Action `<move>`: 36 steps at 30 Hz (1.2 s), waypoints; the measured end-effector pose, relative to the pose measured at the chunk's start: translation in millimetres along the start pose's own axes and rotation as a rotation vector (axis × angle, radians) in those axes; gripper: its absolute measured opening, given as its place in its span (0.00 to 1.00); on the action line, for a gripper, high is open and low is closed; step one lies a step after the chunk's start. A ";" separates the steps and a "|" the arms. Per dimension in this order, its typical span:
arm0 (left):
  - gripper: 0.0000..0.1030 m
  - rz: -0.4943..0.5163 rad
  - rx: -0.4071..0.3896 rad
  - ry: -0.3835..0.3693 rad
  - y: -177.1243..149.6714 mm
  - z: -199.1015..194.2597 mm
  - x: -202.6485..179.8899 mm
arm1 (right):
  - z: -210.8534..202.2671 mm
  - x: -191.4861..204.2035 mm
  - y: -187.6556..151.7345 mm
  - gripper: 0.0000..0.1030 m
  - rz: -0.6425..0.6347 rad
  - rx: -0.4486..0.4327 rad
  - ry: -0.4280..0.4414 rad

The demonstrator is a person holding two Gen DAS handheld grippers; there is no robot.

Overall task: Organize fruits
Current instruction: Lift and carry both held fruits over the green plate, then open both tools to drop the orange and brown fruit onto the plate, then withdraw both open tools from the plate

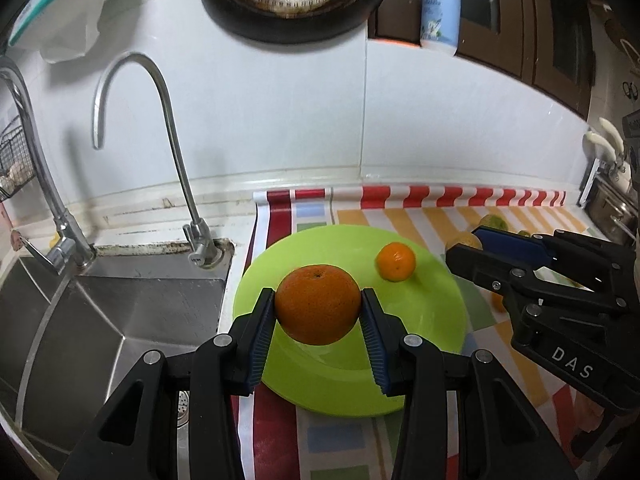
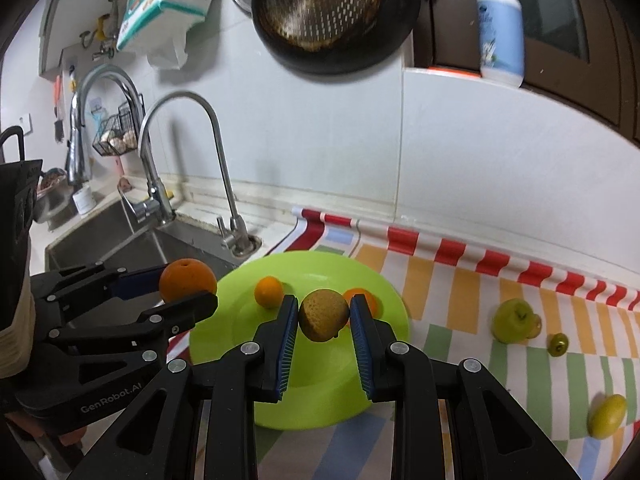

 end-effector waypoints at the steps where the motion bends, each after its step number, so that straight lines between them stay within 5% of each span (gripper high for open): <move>1: 0.41 0.001 0.007 -0.002 -1.1 3.8 0.6 | 5.0 -0.3 -1.8 0.27 0.000 0.009 0.002; 20: 0.41 0.008 0.081 -0.013 -11.2 51.4 3.0 | 61.4 -9.9 -21.8 0.27 0.020 0.107 0.008; 24: 0.48 0.003 0.066 -0.006 -8.2 47.7 4.0 | 58.4 -14.3 -19.8 0.41 0.036 0.098 -0.010; 36: 0.56 0.012 -0.018 0.039 4.4 2.7 -0.1 | 10.1 -20.7 -9.7 0.46 0.041 0.030 -0.044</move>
Point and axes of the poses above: each gripper's, at about its wrist camera, not at the fingertips, and z roughly the way its jaws point, x to its left, y to its top, the point moved 9 cm from there along z, roughly the way its jaws point, and after that the axes turned 1 degree about -x, right-handed, at the moved point
